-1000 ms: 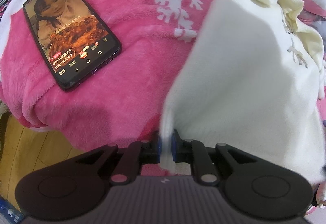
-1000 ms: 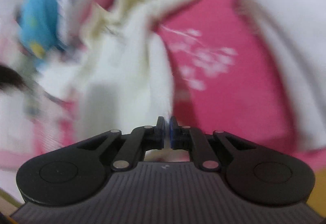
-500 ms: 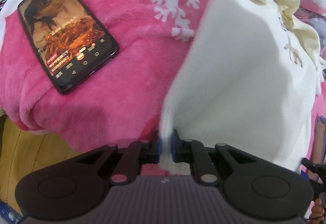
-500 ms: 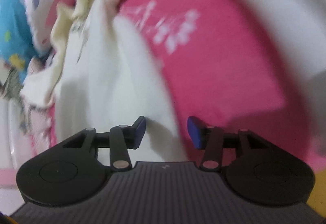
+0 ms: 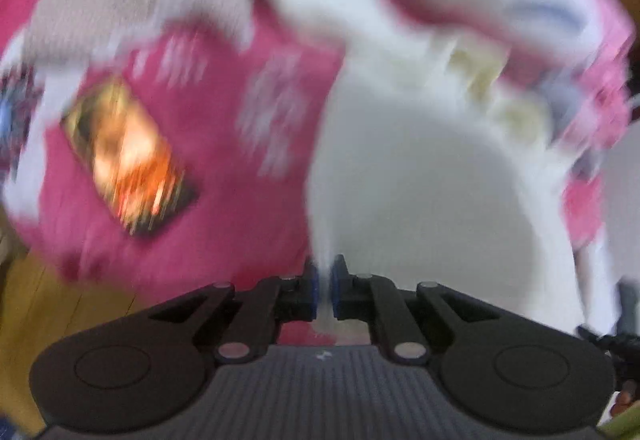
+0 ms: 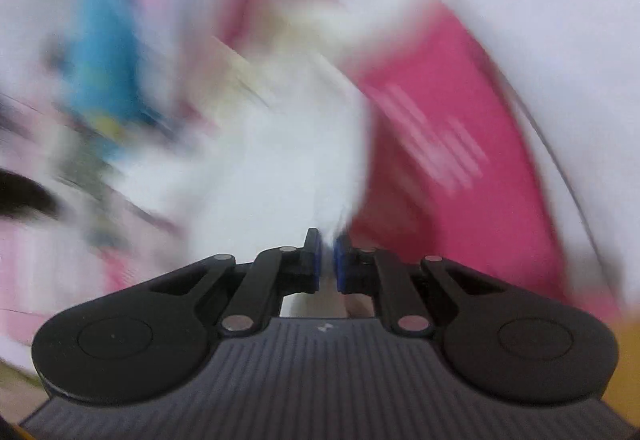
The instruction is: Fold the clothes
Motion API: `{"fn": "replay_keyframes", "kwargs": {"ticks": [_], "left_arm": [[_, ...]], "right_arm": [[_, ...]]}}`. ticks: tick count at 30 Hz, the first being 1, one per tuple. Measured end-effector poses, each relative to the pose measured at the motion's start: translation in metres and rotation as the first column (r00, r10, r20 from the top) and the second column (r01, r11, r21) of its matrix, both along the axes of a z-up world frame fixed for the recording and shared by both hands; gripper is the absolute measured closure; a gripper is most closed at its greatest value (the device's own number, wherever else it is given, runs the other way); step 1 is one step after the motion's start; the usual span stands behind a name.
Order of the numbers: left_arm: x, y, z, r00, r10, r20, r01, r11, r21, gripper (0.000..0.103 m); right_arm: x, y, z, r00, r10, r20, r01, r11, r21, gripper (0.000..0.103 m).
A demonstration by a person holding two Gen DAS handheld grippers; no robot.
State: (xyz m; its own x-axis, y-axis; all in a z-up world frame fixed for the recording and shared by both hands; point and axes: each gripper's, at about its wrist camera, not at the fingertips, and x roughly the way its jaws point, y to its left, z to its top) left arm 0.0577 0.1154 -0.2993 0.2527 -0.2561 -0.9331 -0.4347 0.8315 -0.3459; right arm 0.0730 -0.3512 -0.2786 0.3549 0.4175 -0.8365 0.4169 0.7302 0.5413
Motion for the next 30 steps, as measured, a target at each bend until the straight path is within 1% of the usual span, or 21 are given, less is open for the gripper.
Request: {"fn": "replay_keyframes", "kwargs": {"ticks": [1,2,3,4,5,6,7,8,9,10,11,13,14,15,16,17,18,22,24,28,30], "left_arm": [[-0.005,0.008,-0.022,0.998,0.013,-0.066,-0.014,1.000,-0.016,0.096],[-0.016,0.013,-0.023,0.994,0.027,-0.104,-0.030,0.999,-0.022,0.097],[-0.014,0.015,-0.018,0.995,0.029,-0.091,-0.031,0.999,-0.018,0.097],[-0.009,0.015,-0.005,0.999,0.014,-0.039,-0.014,1.000,-0.006,0.097],[-0.004,0.016,0.012,1.000,-0.003,0.025,0.003,1.000,0.008,0.097],[0.000,0.018,0.034,0.996,-0.010,0.088,0.008,1.000,0.015,0.096],[0.000,0.022,0.048,0.993,-0.009,0.114,0.008,1.000,0.013,0.096],[-0.001,0.025,0.059,0.991,-0.008,0.131,0.006,1.000,0.010,0.096],[-0.003,0.029,0.060,0.992,-0.013,0.123,0.012,1.000,0.009,0.096],[-0.007,0.031,0.052,0.995,-0.028,0.093,0.027,1.000,0.015,0.096],[-0.009,0.033,0.033,0.997,-0.046,0.055,0.045,0.999,0.026,0.096],[-0.030,0.023,0.013,0.996,-0.086,-0.037,0.088,0.995,0.042,0.096],[-0.042,0.008,0.015,0.993,-0.094,-0.074,0.097,0.995,0.035,0.096],[-0.043,0.001,0.010,0.991,-0.106,-0.085,0.109,0.993,0.040,0.096],[-0.041,-0.004,0.003,0.989,-0.119,-0.091,0.124,0.991,0.048,0.096],[-0.039,-0.008,-0.004,0.987,-0.132,-0.096,0.138,0.989,0.056,0.096],[-0.037,-0.009,-0.004,0.987,-0.134,-0.093,0.140,0.988,0.059,0.096],[-0.036,-0.008,0.005,0.985,-0.147,-0.088,0.153,0.986,0.068,0.096],[-0.036,-0.009,0.006,0.984,-0.157,-0.086,0.163,0.984,0.074,0.096],[-0.034,-0.009,-0.005,0.980,-0.176,-0.097,0.185,0.978,0.094,0.096],[-0.028,-0.007,-0.019,0.976,-0.193,-0.104,0.204,0.973,0.112,0.095]], "right_arm": [[-0.003,-0.001,-0.016,0.999,-0.021,-0.043,0.021,1.000,0.006,0.098],[-0.006,-0.002,-0.032,0.996,-0.041,-0.085,0.042,0.999,0.010,0.098],[-0.002,-0.001,-0.038,0.995,-0.046,-0.086,0.048,0.999,0.016,0.098],[0.011,0.003,-0.027,0.999,-0.026,-0.023,0.027,0.999,0.018,0.098],[0.026,0.007,-0.005,0.998,0.008,0.065,-0.008,1.000,0.010,0.098],[0.037,0.012,0.022,0.987,0.041,0.157,-0.041,0.999,-0.001,0.098],[0.045,0.014,0.047,0.971,0.063,0.232,-0.063,0.998,-0.008,0.098],[0.049,0.017,0.067,0.954,0.086,0.286,-0.083,0.996,-0.020,0.098],[0.050,0.018,0.078,0.947,0.107,0.302,-0.101,0.994,-0.034,0.098],[0.047,0.018,0.076,0.954,0.122,0.275,-0.115,0.992,-0.043,0.098],[0.040,0.015,0.064,0.967,0.131,0.218,-0.124,0.991,-0.048,0.098],[0.027,0.013,0.019,0.987,0.150,0.052,-0.146,0.987,-0.071,0.098],[0.020,0.012,-0.008,0.988,0.152,-0.033,-0.154,0.985,-0.078,0.098],[0.013,0.010,-0.029,0.986,0.142,-0.091,-0.149,0.986,-0.076,0.098],[0.009,0.007,-0.042,0.985,0.129,-0.117,-0.138,0.988,-0.070,0.098],[0.009,0.005,-0.048,0.985,0.121,-0.124,-0.130,0.989,-0.066,0.098],[0.010,0.006,-0.048,0.985,0.121,-0.121,-0.130,0.989,-0.069,0.098],[0.011,0.009,-0.032,0.981,0.170,-0.090,-0.178,0.980,-0.086,0.098],[0.012,0.010,-0.030,0.979,0.182,-0.094,-0.190,0.978,-0.090,0.098],[0.004,0.009,-0.045,0.972,0.194,-0.133,-0.209,0.972,-0.110,0.097],[0.002,0.015,-0.064,0.960,0.225,-0.167,-0.249,0.958,-0.143,0.096]]}}
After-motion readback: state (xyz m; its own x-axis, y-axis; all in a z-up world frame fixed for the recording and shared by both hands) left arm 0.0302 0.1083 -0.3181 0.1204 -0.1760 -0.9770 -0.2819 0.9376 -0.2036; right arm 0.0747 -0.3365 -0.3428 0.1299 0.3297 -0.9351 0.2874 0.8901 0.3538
